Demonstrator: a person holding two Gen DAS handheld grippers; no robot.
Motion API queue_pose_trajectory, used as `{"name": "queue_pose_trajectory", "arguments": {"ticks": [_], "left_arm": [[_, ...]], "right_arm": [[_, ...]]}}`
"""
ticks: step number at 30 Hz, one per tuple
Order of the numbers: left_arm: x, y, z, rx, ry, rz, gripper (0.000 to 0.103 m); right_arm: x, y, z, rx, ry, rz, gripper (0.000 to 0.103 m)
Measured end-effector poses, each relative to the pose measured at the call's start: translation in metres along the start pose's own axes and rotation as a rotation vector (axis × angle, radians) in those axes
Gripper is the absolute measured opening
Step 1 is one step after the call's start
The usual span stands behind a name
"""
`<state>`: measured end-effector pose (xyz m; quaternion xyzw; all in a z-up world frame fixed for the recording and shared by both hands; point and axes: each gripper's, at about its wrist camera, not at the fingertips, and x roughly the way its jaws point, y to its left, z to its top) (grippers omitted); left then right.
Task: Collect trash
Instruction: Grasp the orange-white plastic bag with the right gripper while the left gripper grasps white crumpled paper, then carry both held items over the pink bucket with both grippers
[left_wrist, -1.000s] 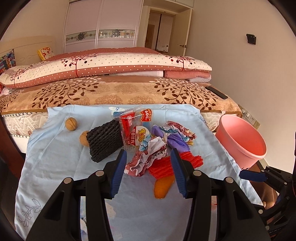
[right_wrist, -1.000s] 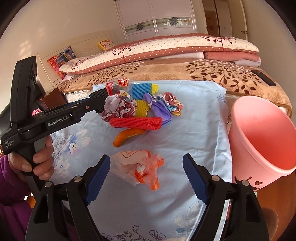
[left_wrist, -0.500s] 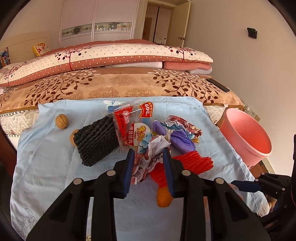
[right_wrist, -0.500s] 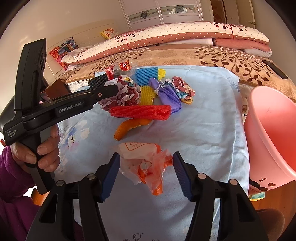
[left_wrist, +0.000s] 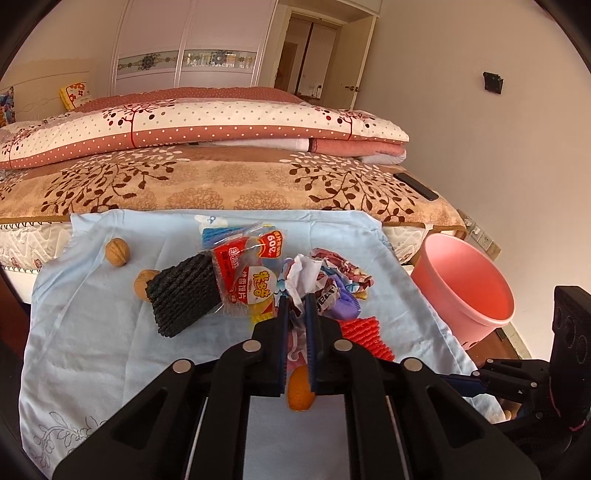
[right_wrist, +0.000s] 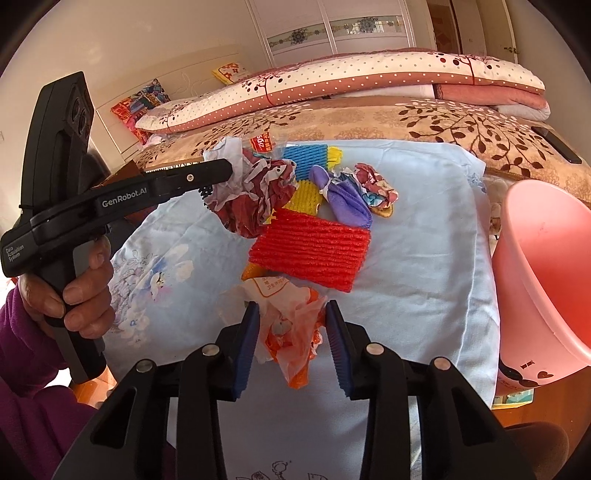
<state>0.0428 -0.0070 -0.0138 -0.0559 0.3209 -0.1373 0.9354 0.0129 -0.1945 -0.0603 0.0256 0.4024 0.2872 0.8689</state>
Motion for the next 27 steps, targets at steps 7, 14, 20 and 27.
{"name": "queue_pose_trajectory", "arguments": {"ticks": [7,14,20,27], "left_arm": [[-0.014,-0.019,0.015,0.018,-0.038,-0.035,0.008],[-0.019,-0.038,0.029,0.042,-0.075,-0.033,0.008],[-0.015,-0.065,0.042,0.077,-0.092,-0.075,0.008],[0.004,-0.109,0.05,0.128,-0.085,-0.147,0.008]], "right_arm": [[-0.018,-0.006,0.005,0.021,-0.058,0.02,0.03],[-0.042,-0.019,0.013,0.053,-0.137,0.025,0.029],[-0.071,-0.047,0.02,0.114,-0.234,-0.067,0.029],[-0.101,-0.098,0.018,0.238,-0.301,-0.207,0.03]]}}
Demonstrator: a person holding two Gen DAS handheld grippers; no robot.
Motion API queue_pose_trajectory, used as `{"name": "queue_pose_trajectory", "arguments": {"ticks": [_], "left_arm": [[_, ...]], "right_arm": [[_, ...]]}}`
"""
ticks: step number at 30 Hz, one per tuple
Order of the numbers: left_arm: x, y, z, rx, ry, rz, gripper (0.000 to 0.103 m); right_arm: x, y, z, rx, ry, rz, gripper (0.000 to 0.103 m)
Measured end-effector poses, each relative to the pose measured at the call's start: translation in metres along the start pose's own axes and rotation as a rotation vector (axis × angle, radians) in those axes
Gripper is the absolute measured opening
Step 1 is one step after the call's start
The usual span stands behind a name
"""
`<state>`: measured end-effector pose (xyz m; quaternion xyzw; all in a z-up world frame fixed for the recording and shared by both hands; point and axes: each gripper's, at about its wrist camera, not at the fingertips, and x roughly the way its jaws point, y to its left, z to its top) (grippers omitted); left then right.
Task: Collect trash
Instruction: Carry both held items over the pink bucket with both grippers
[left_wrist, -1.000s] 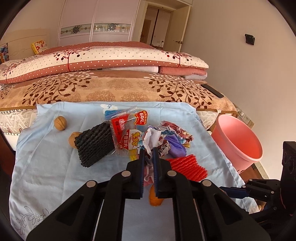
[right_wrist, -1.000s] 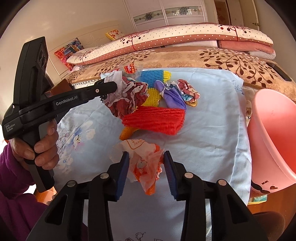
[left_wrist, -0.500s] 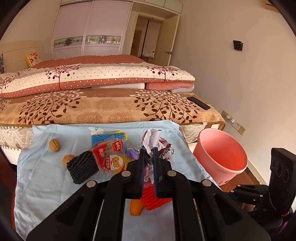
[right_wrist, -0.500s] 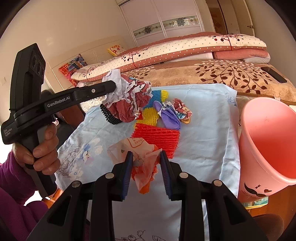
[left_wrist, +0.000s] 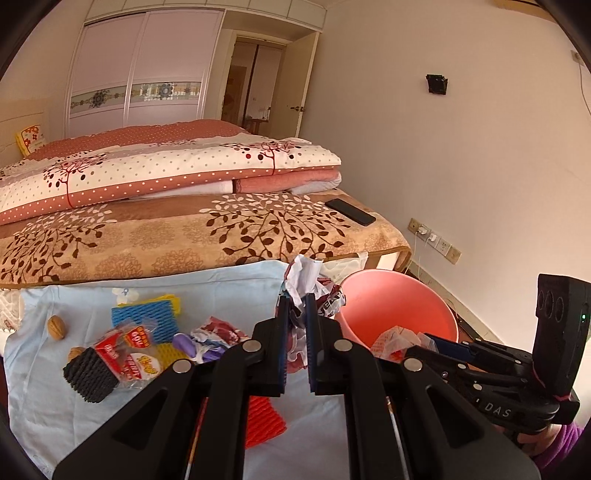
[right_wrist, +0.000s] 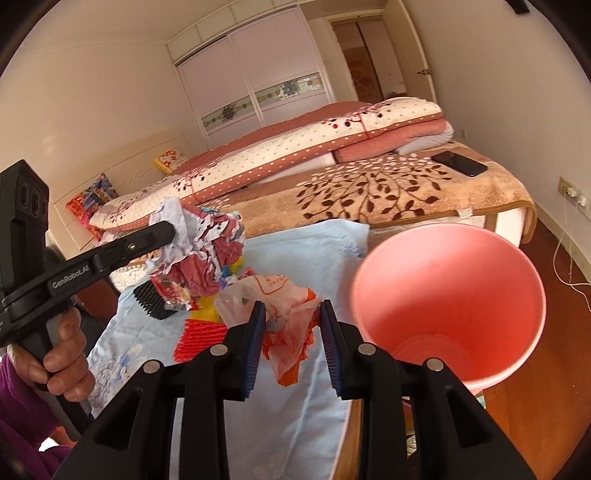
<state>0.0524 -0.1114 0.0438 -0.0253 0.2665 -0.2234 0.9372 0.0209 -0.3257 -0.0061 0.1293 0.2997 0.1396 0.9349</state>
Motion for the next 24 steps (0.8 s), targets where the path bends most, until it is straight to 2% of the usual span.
{"name": "queue_pose_trajectory", "arguments": {"ticks": [10,17,24], "left_arm": [[0.048,-0.054,0.005,0.053,0.044,-0.11,0.008],[0.085,-0.085,-0.004,0.095,0.101,-0.16,0.008],[0.116,-0.098,-0.015,0.117,0.154,-0.176,0.008]], "right_arm": [[-0.009,-0.065,0.005,0.106,-0.052,-0.179,0.03],[-0.002,-0.089,-0.002,0.131,-0.033,-0.271,0.031],[0.007,-0.104,-0.007,0.139,-0.006,-0.332,0.032]]}}
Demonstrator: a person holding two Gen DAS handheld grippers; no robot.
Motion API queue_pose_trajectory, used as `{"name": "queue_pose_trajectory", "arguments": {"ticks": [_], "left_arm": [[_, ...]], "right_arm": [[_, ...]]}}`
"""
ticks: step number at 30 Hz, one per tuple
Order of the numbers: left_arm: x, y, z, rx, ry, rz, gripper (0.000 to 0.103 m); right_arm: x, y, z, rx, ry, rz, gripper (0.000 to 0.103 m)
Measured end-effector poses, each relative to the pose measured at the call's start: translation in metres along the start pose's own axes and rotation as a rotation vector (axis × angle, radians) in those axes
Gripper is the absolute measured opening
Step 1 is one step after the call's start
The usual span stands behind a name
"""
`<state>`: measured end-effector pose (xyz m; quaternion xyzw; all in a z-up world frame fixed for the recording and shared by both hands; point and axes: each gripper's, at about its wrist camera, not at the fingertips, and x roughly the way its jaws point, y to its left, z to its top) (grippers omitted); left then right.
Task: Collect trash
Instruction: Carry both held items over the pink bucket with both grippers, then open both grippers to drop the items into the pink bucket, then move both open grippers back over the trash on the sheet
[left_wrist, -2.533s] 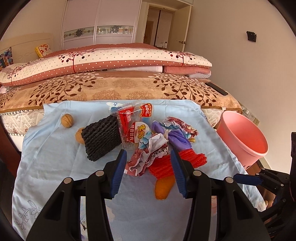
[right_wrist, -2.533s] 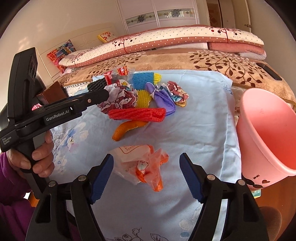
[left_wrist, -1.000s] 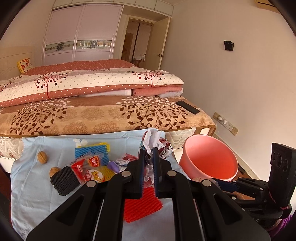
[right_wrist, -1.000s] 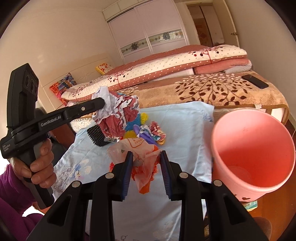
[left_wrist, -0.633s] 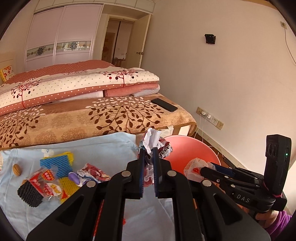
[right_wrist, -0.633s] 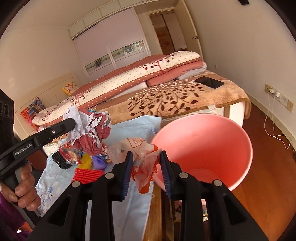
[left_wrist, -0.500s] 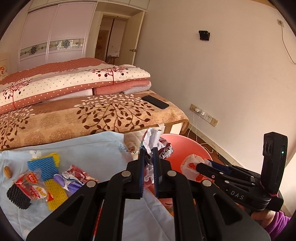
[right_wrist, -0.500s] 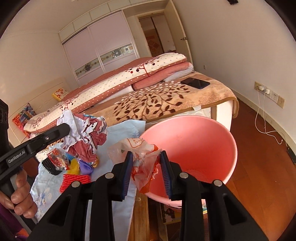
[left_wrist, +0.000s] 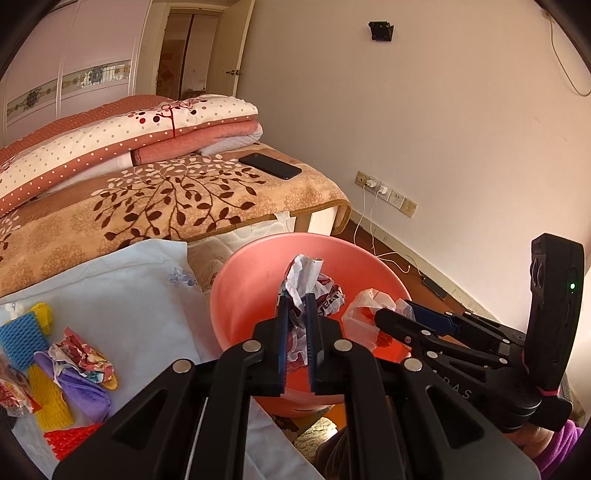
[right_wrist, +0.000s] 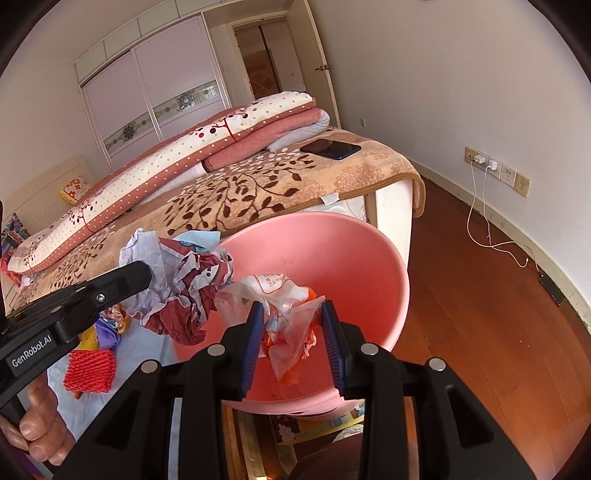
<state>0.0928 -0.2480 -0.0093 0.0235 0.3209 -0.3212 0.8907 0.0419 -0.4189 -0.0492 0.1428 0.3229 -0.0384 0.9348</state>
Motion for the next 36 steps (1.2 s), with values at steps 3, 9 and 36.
{"name": "queue_pose_trajectory", "arguments": {"ticks": [3,9,36], "left_arm": [[0.009,0.001,-0.002,-0.007,0.013,0.007,0.008],[0.016,0.006,-0.002,-0.041,0.041,0.0,0.009],[-0.053,0.034,-0.01,-0.119,-0.044,0.039,0.036]], "right_arm": [[0.005,-0.003,-0.002,-0.001,0.008,-0.022,0.034],[0.011,-0.006,-0.004,0.009,0.02,-0.035,0.038],[-0.039,0.047,-0.002,-0.063,-0.081,0.047,0.06]]}}
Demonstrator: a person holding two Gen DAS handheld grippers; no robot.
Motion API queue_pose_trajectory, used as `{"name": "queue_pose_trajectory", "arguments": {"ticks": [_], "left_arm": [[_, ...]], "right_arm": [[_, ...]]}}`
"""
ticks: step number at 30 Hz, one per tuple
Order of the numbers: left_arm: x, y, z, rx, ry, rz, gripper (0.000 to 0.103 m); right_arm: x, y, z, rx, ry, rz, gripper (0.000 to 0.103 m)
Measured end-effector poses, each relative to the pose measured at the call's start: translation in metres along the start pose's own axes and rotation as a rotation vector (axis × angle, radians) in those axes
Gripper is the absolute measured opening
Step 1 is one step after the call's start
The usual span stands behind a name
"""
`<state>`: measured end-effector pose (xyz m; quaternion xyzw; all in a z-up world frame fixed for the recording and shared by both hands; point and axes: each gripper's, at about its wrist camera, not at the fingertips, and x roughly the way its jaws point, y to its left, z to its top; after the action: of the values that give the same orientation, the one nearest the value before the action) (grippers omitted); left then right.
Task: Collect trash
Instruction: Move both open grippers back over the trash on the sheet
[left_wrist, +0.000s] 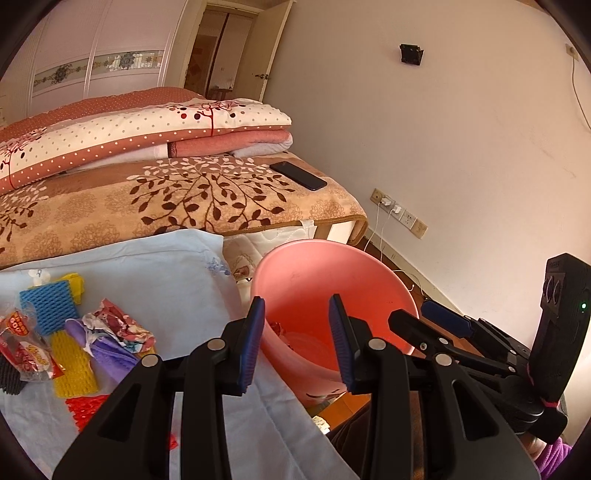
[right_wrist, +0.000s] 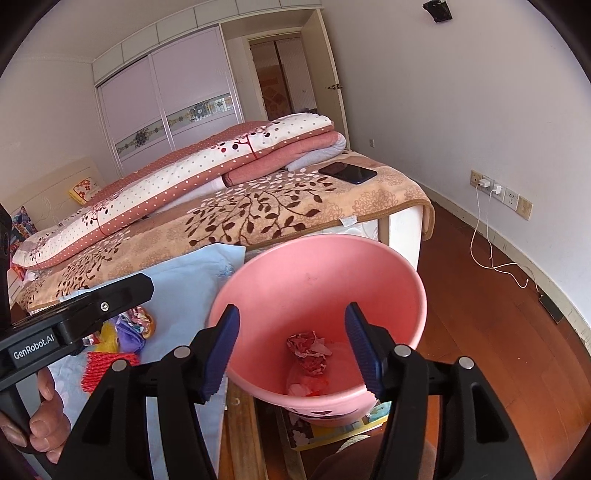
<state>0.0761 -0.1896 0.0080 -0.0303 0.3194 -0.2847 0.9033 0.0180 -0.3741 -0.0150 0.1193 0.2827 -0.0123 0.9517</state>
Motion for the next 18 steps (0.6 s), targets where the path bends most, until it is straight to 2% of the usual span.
{"name": "queue_pose_trajectory", "arguments": {"ticks": [9,18], "left_arm": [[-0.041,0.04,-0.01,-0.02,-0.056,0.123,0.036],[-0.08,0.097,-0.03,-0.088,-0.07,0.239,0.036]], "right_arm": [[0.001,0.049,-0.009,-0.067,0.016,0.087,0.062],[0.008,0.086,-0.021,-0.136,0.064,0.151,0.063]]}}
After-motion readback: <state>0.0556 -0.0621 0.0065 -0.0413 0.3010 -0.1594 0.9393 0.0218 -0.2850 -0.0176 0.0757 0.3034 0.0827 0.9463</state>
